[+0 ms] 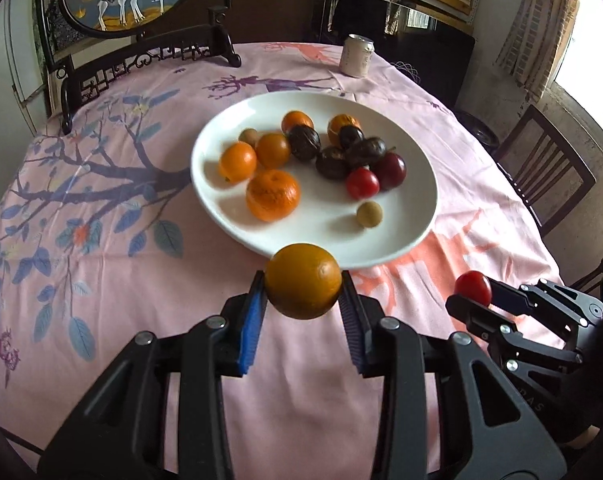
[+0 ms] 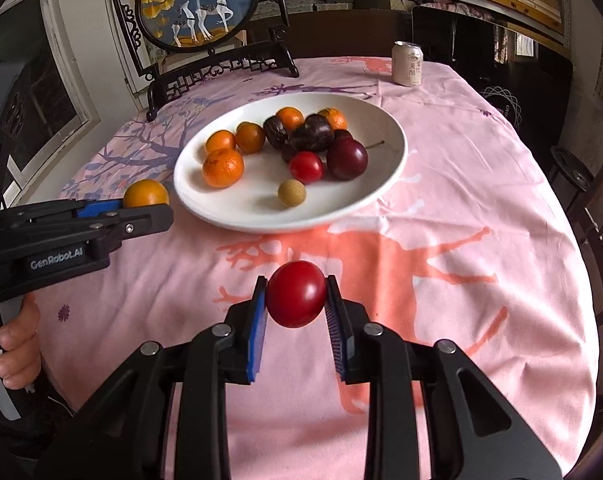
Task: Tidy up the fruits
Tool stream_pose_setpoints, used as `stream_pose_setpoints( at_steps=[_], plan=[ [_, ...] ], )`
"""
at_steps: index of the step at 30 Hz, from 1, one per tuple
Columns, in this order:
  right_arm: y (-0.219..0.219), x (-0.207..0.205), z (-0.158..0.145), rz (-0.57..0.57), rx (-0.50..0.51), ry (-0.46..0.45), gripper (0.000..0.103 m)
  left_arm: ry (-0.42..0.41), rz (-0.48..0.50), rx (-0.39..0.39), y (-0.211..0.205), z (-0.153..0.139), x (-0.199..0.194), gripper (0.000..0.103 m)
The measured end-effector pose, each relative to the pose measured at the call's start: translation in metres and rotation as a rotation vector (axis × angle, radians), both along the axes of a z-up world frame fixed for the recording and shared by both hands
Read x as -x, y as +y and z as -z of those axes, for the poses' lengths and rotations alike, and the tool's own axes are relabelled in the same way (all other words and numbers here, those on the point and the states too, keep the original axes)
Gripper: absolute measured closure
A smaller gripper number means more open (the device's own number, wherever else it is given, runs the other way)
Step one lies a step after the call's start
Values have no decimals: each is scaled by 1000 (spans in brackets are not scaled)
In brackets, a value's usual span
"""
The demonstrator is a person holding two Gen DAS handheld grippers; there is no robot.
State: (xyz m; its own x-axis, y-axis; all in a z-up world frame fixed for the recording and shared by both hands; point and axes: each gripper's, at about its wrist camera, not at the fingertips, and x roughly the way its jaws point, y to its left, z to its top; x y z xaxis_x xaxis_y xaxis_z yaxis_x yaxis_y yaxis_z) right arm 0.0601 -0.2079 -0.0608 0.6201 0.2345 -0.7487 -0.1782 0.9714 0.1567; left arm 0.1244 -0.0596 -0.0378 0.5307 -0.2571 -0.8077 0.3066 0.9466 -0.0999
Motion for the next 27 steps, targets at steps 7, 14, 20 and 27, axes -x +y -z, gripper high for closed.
stream_pose_setpoints(
  at_steps=[7,14,20,27],
  plan=[
    [8,-69,-8,2,63,-29,75,26,1,-24,-34,-1,-79,66],
    [-1,-109,16,14,86,39,75,66,9,-44,-53,21,-105,66],
    [-1,-110,14,20,97,25,60,23,-3,-43,-50,14,-100,29],
    [-2,-58,-17,69,130,-51,45,-111,-33,-25,-21,-21,-47,7]
  ],
)
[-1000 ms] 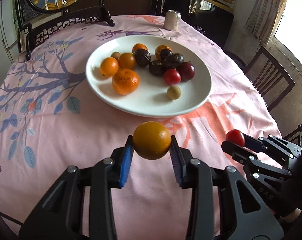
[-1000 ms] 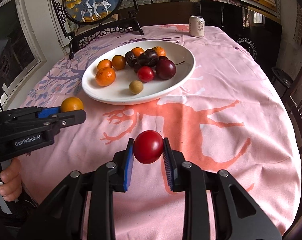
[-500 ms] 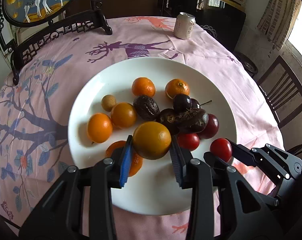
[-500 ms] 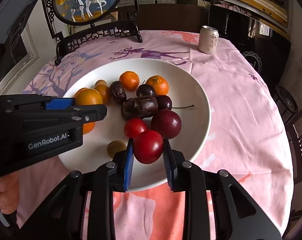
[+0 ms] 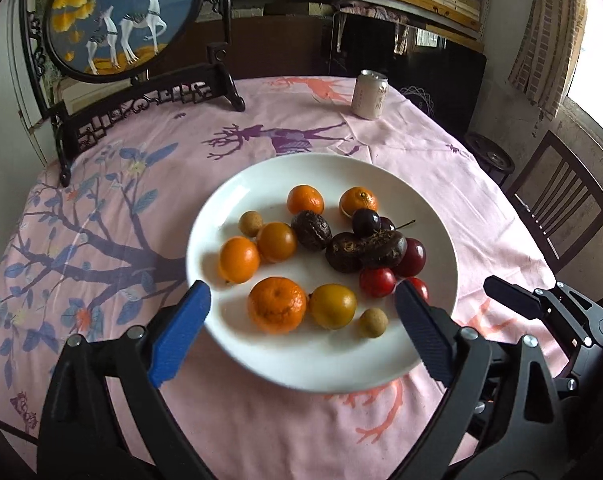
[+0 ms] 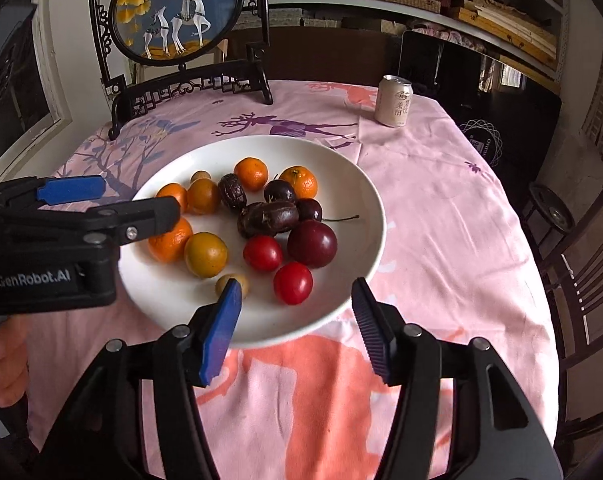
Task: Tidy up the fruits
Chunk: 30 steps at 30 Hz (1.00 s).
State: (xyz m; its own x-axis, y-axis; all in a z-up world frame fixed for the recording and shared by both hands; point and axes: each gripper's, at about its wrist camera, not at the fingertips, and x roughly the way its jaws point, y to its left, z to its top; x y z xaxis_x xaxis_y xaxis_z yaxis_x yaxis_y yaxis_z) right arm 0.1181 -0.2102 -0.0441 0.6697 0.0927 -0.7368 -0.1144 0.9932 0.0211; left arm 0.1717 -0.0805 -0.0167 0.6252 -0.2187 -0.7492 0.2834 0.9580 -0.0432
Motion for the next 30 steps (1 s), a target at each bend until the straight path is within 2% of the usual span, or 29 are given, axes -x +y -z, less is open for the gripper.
stream_pose_setpoints(
  at_steps=[2,3,4,6,9,17,30],
  plan=[
    [3,17,0,6,-15,15,36,-25,-11,-11,7,-3,23,3],
    [5,24,1,8,-22,20,18,-37,-14,-13,11,-3,34,2],
    [9,33,2,11,-21,13,5,-49,-23,-20,14,-2,44,2],
    [16,47,1,21,6,-13,4,-67,-40,-48,19,2,60,2],
    [25,60,1,28,51,-11,4,-35,-56,-51,28,9,72,2],
    [35,77,-1,37,52,1,4,-33,-84,-14,47,8,90,2],
    [43,85,-7,29,52,-11,4,-55,-89,-17,51,1,99,2]
  ],
)
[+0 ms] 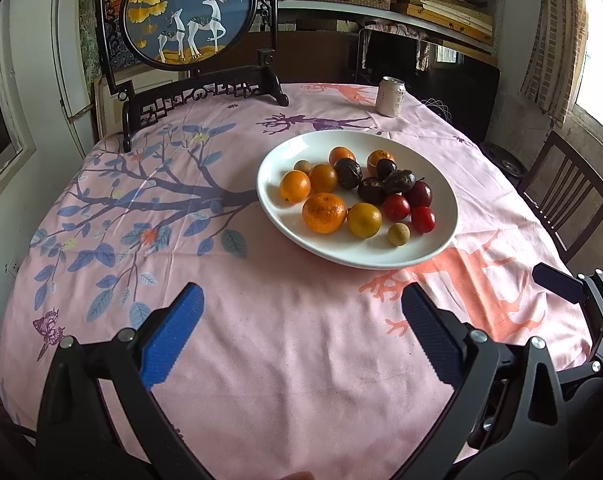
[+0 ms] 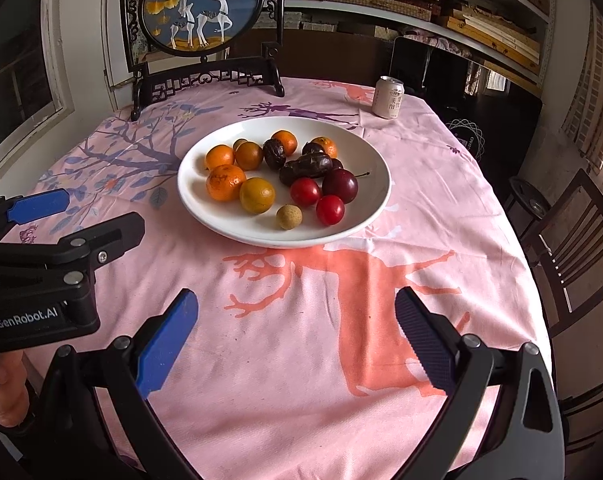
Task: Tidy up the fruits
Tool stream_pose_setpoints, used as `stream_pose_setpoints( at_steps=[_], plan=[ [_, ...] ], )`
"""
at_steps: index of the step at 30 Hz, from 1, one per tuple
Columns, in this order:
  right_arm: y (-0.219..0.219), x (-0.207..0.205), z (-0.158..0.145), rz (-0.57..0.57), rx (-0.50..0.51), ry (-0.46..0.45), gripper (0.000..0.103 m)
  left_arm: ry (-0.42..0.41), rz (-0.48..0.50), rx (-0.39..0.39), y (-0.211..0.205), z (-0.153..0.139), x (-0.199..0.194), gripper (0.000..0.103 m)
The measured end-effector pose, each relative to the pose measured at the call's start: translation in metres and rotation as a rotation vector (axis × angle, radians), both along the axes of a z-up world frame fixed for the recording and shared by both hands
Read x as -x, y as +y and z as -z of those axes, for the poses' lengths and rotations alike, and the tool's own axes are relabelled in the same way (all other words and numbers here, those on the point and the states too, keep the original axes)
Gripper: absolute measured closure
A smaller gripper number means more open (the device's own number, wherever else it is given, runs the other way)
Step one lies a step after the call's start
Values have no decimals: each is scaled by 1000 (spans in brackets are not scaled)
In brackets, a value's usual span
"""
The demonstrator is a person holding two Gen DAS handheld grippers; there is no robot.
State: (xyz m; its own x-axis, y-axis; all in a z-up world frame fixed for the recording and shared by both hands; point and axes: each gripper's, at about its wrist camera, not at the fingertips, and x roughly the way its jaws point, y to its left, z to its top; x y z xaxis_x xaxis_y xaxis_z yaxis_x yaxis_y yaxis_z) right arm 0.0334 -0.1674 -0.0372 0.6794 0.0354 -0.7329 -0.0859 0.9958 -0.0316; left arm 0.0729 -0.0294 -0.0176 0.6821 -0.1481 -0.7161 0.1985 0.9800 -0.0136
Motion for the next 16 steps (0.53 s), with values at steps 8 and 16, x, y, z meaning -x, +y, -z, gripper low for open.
stream_pose_setpoints(
  at_steps=[8,16],
  plan=[
    [0,0,0,-2,-3,1,4,7,11,3,1,-1,-1,2],
    [0,-1,0,-3,-6,3,4,13,0,1,1,-1,-3,2]
  ],
)
